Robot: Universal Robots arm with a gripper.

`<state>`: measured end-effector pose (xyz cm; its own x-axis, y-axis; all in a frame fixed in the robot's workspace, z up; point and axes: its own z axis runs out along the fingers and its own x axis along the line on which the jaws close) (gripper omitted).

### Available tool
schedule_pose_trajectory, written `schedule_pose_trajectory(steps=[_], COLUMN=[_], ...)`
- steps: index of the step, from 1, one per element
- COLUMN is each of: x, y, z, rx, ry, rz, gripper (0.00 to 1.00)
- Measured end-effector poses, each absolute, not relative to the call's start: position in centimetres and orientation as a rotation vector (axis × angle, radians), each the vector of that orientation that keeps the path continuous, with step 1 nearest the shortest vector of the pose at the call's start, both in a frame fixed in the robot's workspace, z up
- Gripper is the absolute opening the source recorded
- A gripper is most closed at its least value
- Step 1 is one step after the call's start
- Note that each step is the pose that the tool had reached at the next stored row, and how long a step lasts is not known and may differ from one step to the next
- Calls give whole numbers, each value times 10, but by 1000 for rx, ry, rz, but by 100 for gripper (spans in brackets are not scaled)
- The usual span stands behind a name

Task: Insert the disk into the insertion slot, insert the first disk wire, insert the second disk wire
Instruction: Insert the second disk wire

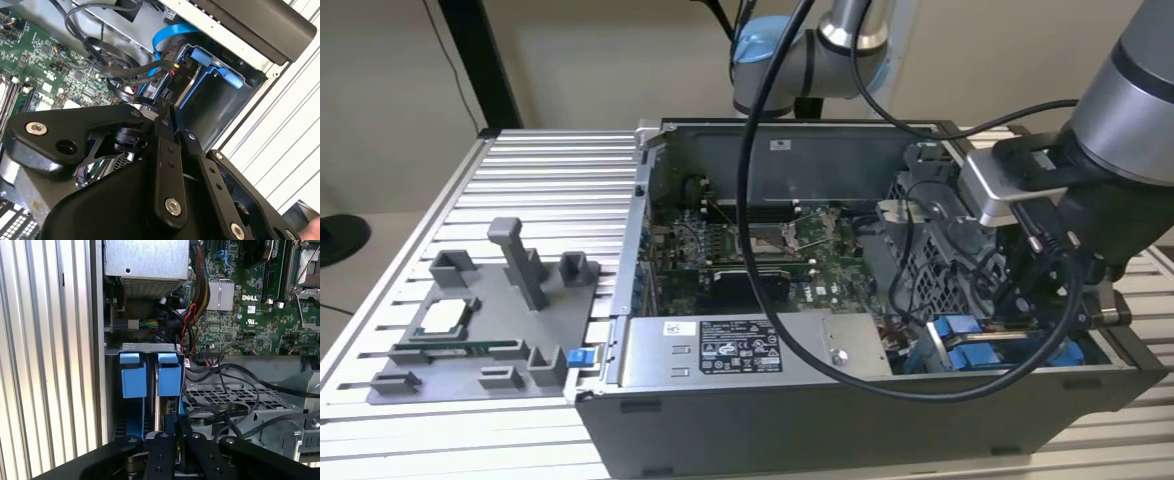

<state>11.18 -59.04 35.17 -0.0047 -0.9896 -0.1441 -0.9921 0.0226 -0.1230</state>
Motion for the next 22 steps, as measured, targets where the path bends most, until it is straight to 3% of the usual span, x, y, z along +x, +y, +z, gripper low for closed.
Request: schedule_pose_trajectory(steps=[22], x=[112], y=[-585], z=[341], rx=[-2062], ry=[2086], rz=[-9], gripper=[0])
